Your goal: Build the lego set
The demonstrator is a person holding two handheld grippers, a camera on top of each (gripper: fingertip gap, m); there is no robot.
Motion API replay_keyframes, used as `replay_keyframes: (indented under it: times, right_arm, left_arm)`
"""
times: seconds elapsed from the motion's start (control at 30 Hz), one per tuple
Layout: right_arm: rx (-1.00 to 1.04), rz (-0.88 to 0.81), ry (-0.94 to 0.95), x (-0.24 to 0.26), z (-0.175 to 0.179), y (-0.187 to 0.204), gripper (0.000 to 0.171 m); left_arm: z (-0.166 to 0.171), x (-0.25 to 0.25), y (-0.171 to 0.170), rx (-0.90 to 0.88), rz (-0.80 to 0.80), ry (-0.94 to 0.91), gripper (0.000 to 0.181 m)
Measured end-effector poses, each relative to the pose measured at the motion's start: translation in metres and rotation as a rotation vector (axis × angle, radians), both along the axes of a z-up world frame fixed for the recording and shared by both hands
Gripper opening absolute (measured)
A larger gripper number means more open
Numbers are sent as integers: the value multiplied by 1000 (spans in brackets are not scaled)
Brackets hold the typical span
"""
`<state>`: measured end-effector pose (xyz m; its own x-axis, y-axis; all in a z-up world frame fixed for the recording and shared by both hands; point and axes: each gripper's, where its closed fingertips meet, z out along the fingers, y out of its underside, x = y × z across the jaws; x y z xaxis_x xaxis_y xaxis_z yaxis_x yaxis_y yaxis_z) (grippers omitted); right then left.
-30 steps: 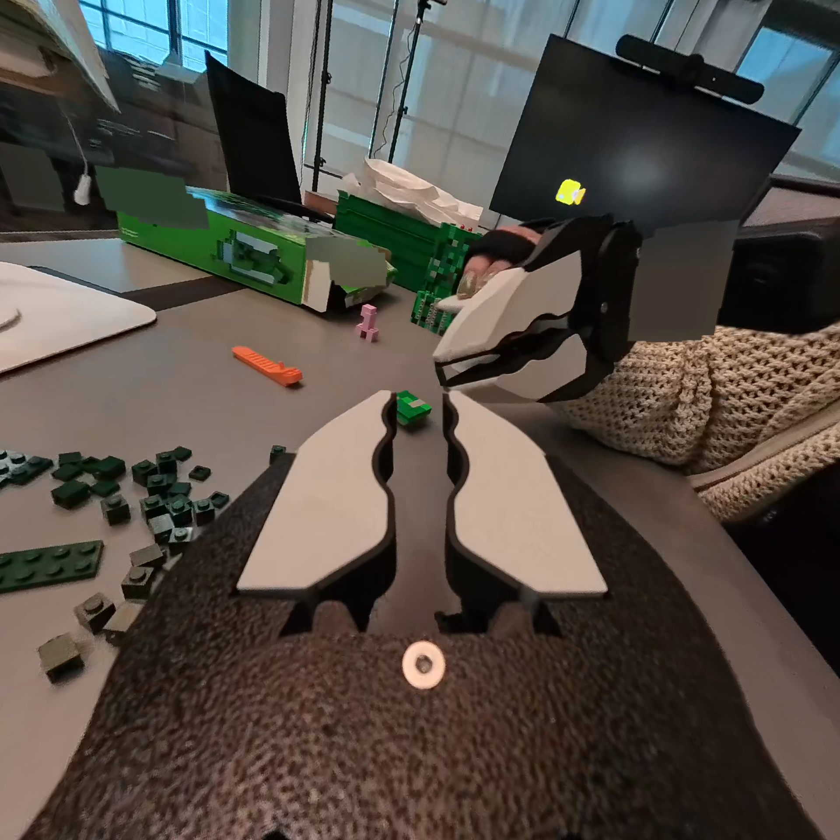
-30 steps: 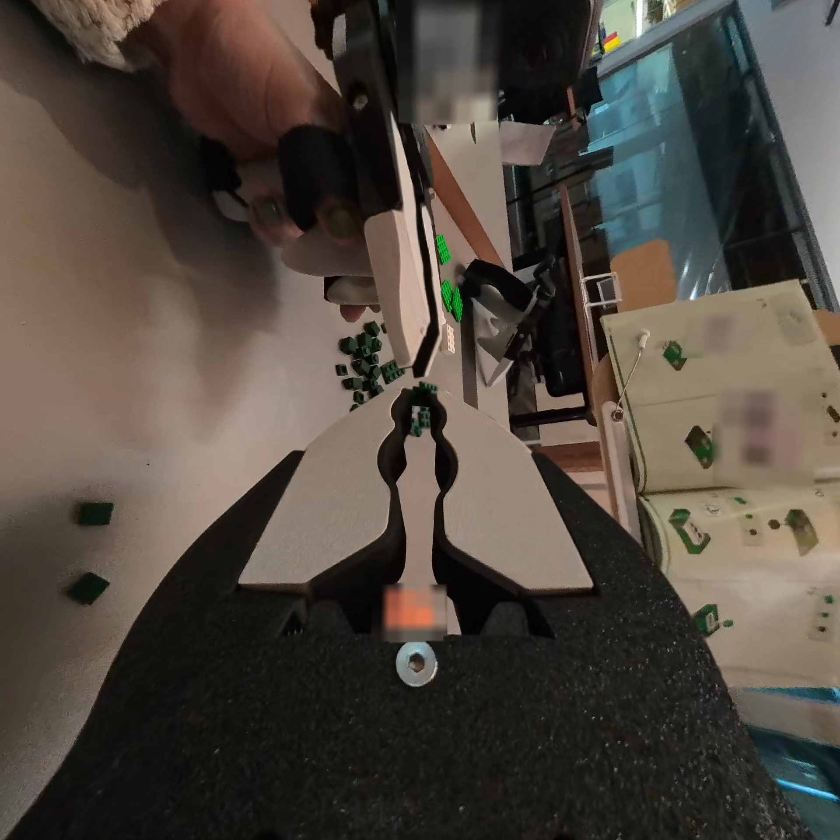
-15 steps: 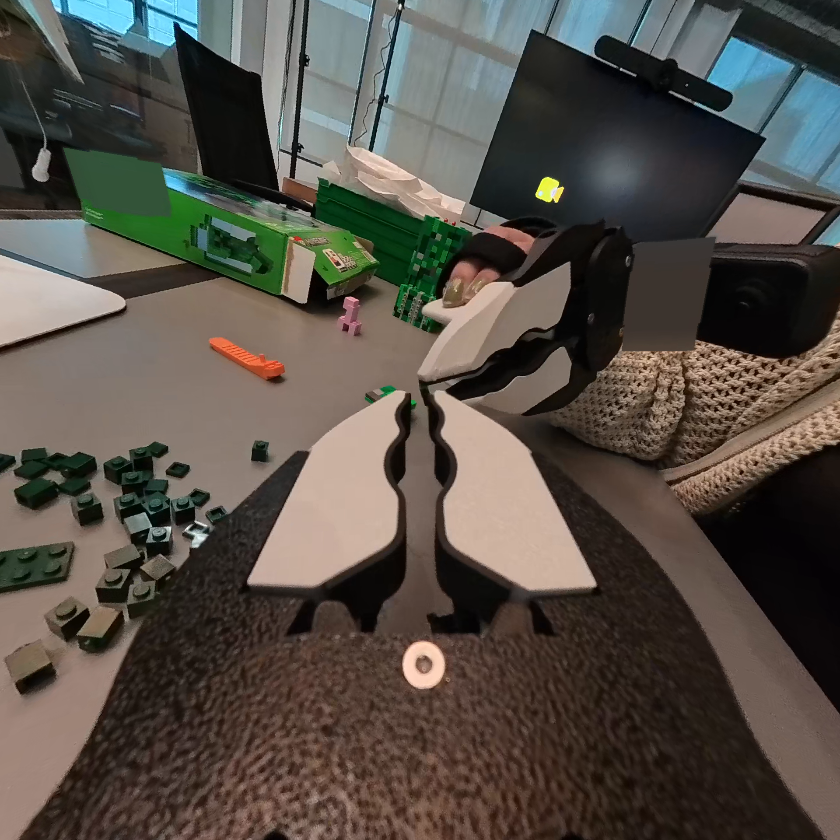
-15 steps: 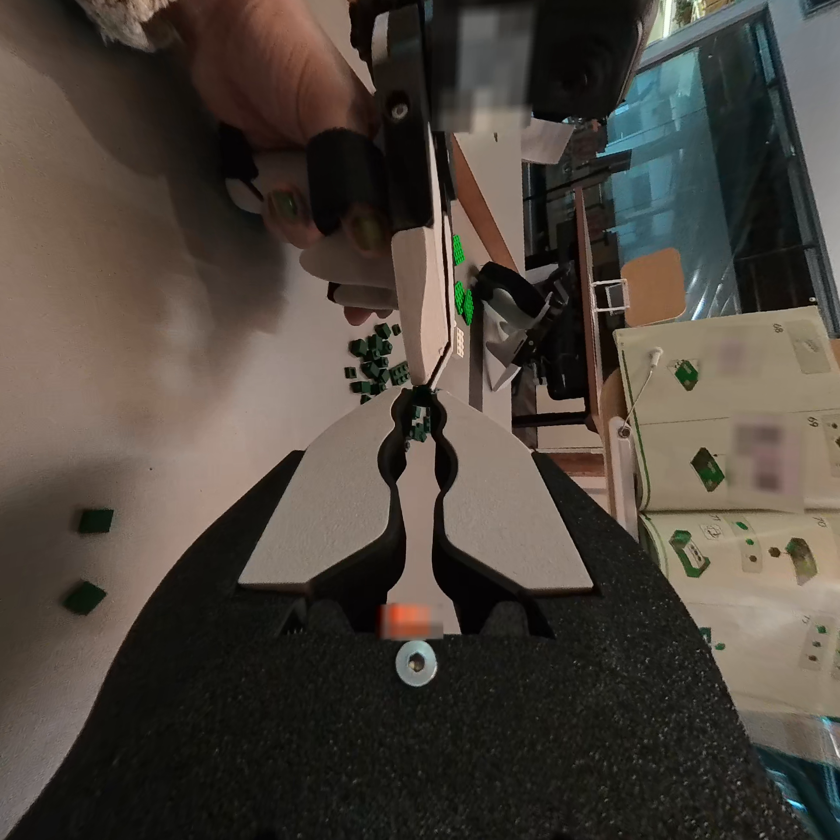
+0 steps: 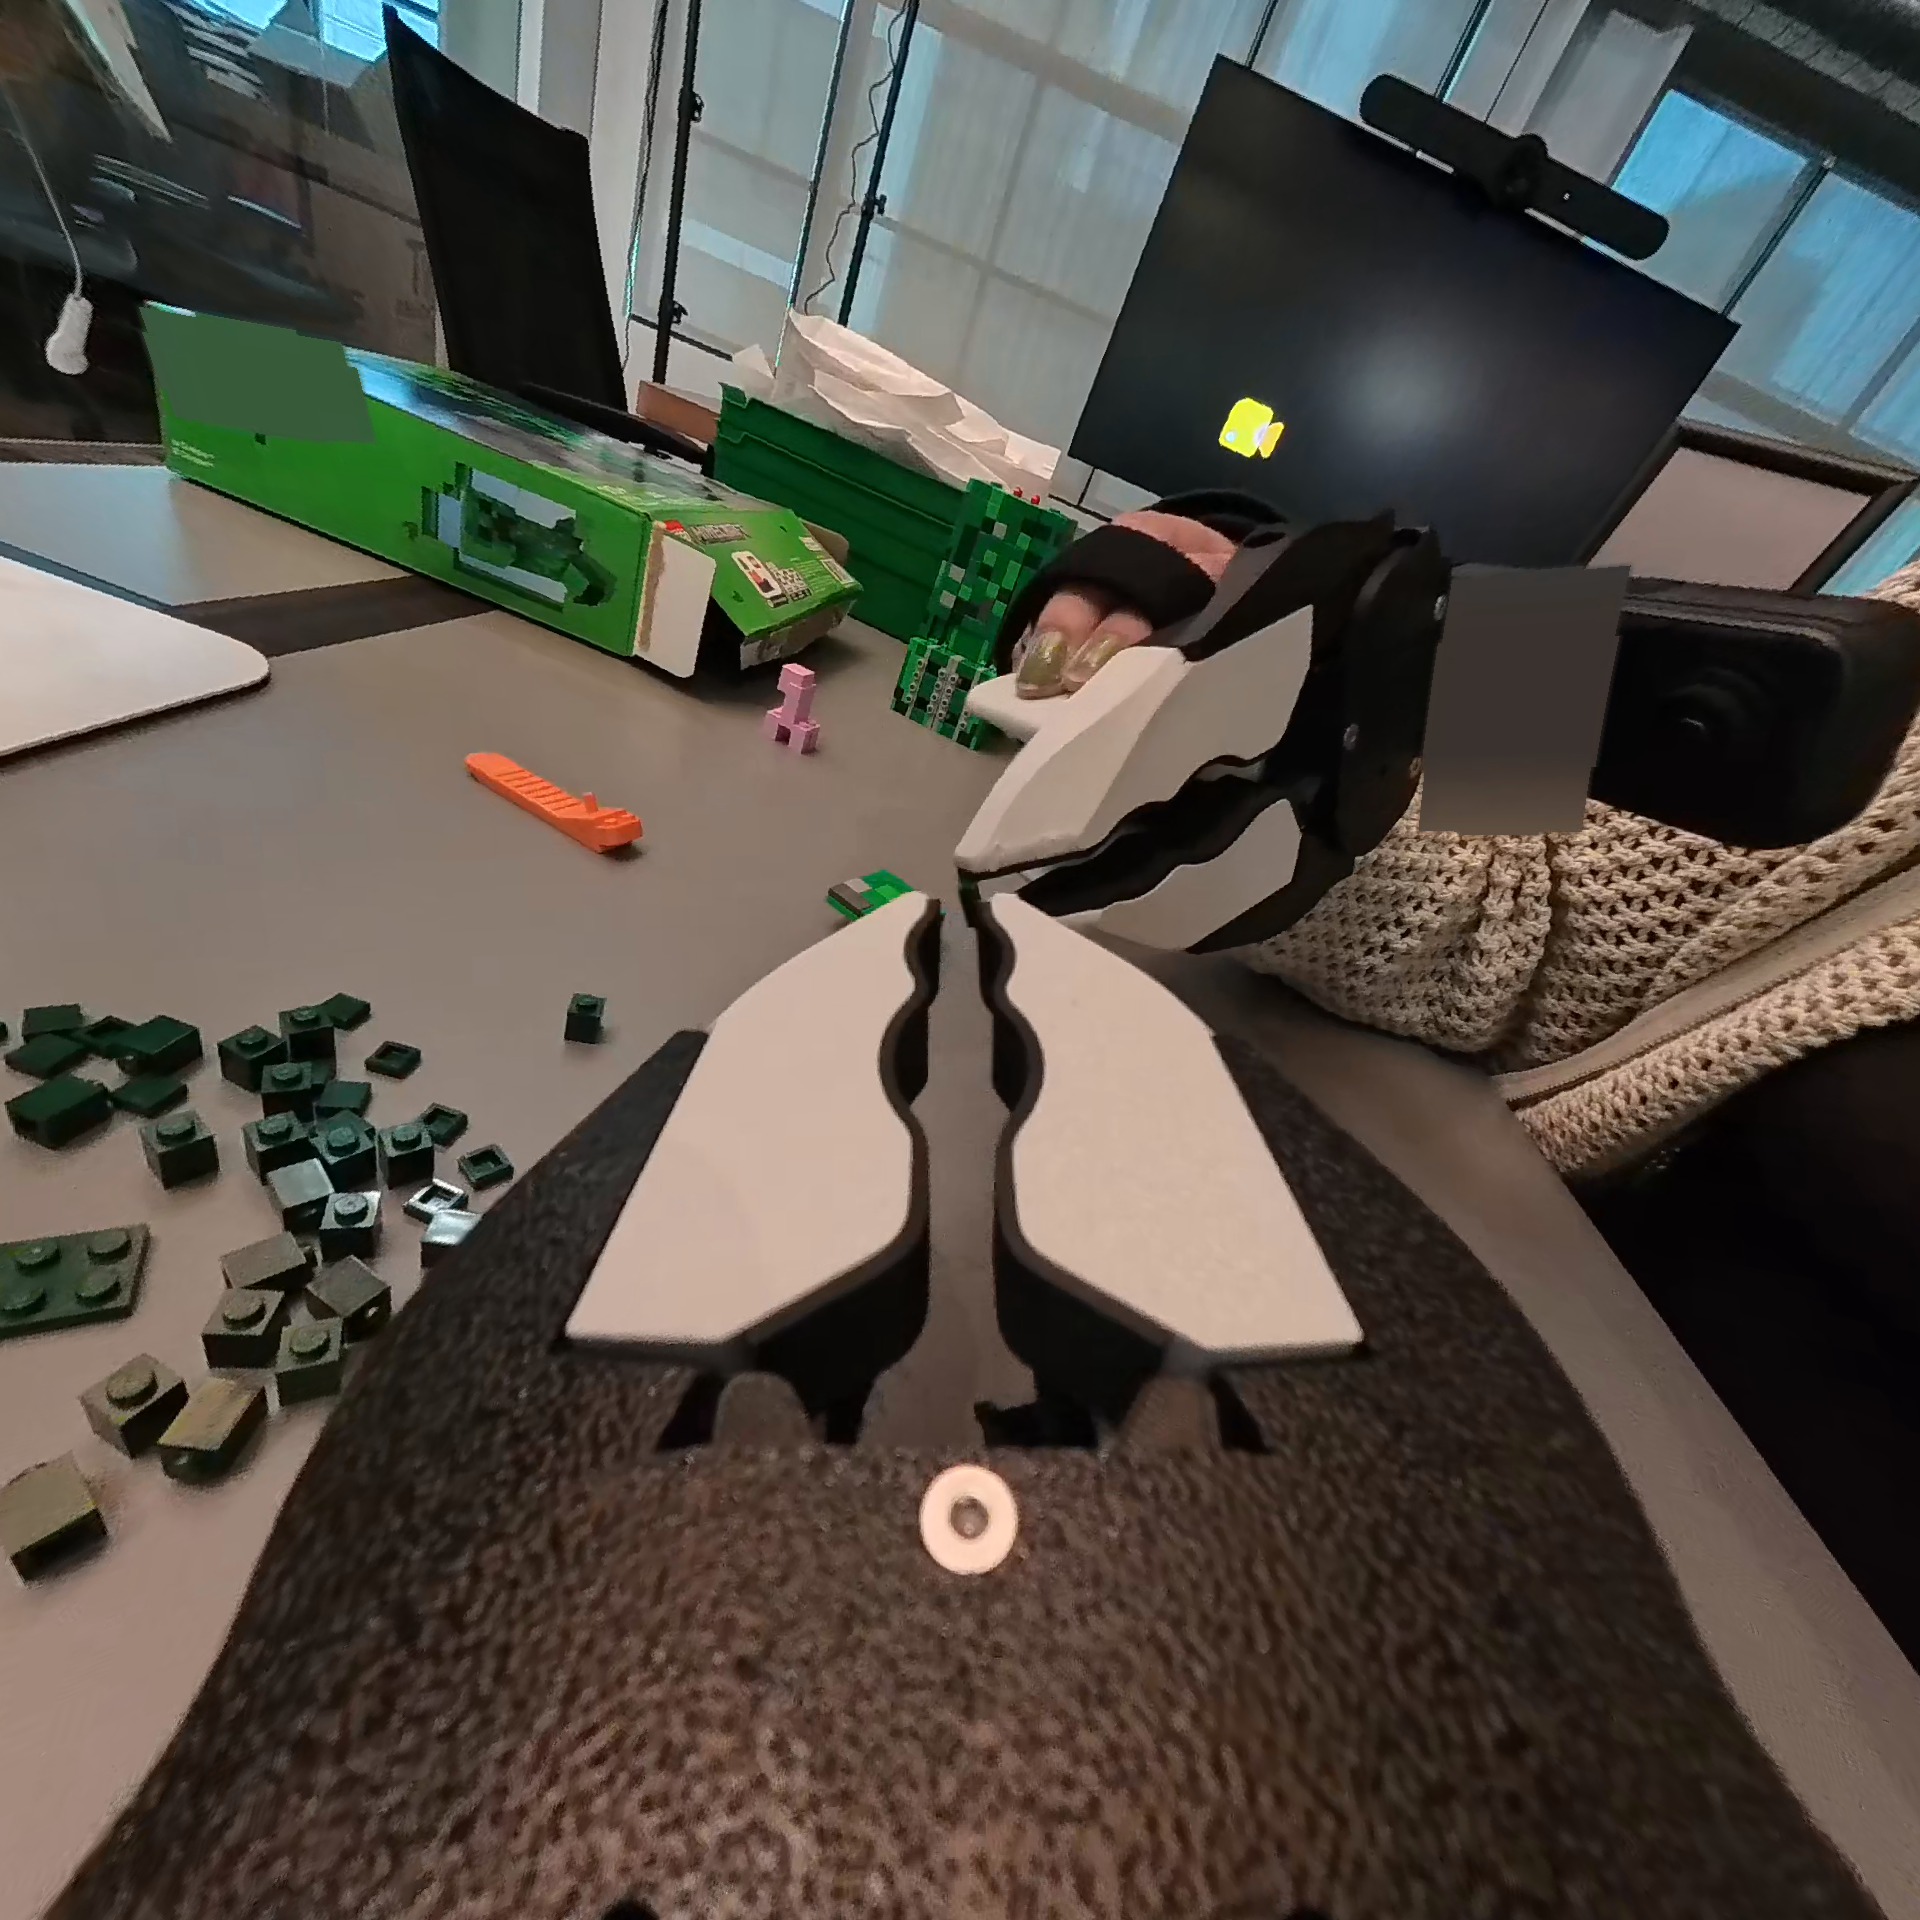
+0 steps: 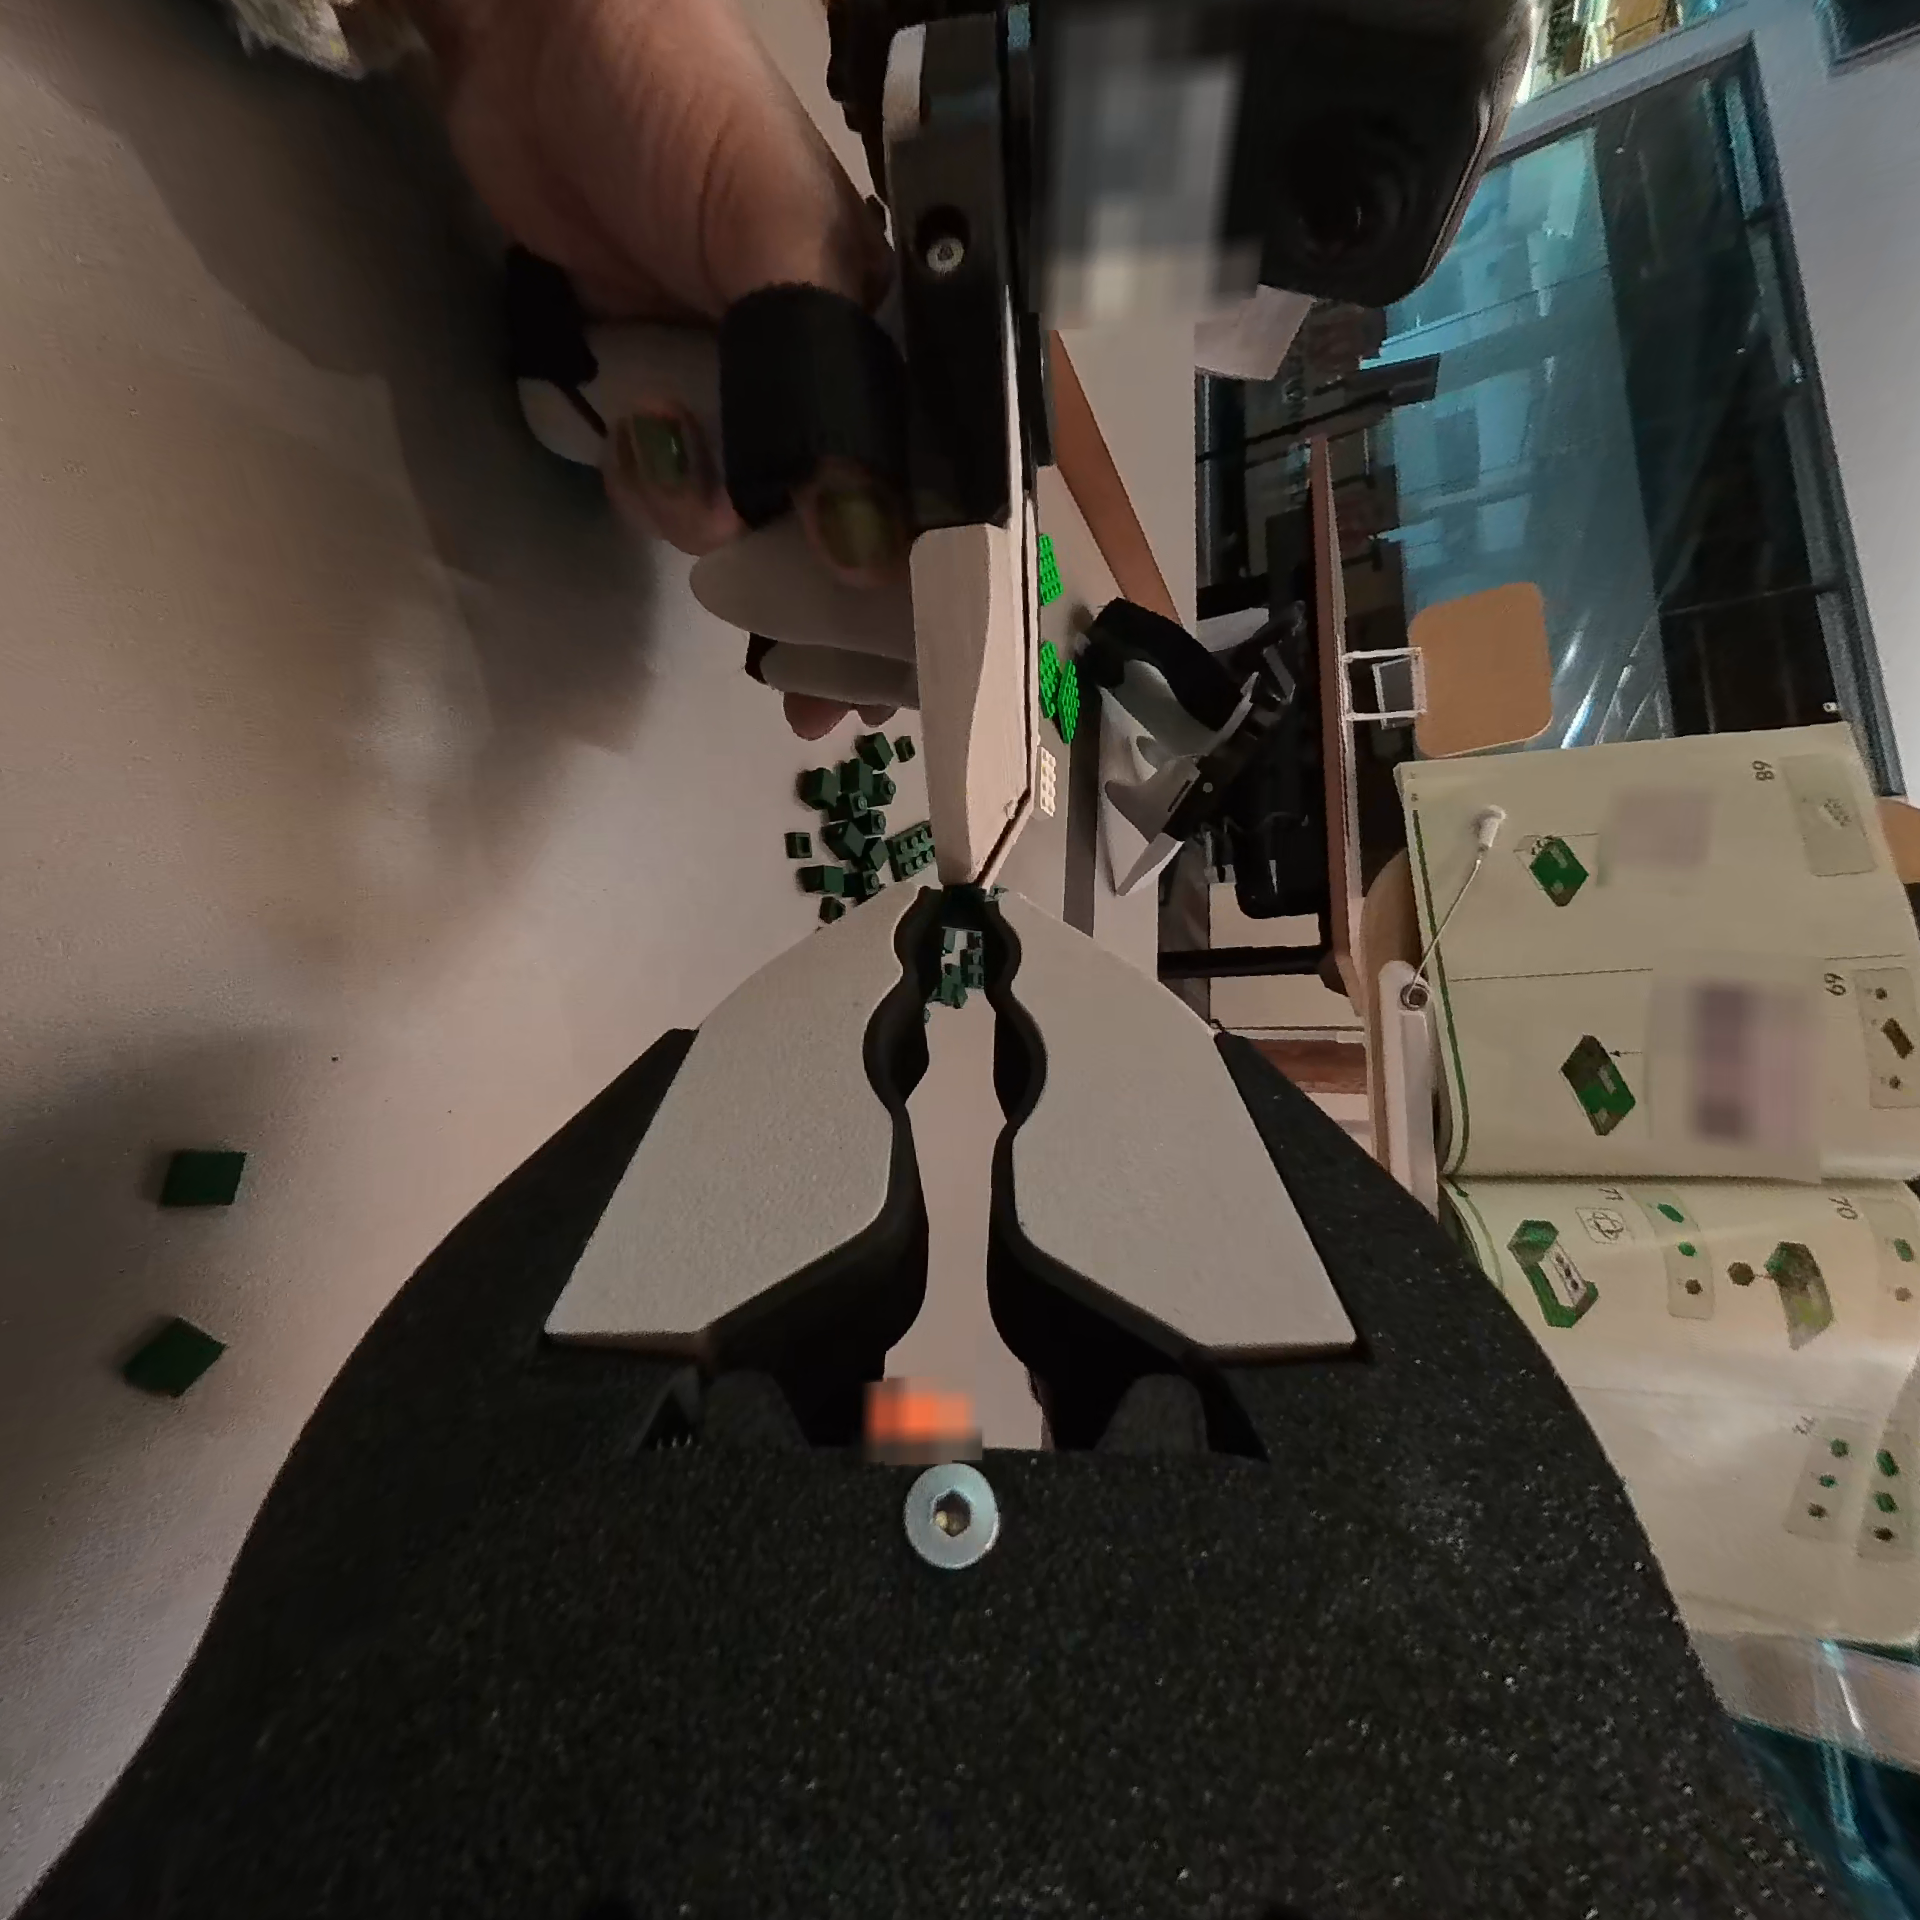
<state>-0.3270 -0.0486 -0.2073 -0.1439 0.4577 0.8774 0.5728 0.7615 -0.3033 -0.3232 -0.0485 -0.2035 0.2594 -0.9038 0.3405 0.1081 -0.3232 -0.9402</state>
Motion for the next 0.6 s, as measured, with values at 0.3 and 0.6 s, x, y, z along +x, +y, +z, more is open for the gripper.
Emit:
replay_keyframes:
  times: [0.3, 0.6]
  right_arm:
    - [-2, 8, -6, 0, -1, 0, 7]
    - [29, 15, -27, -1, -1, -1, 7]
  left_arm:
    - [-3, 2, -2, -13, -15, 17, 14]
    - [-2, 3, -4, -10, -30, 13, 7]
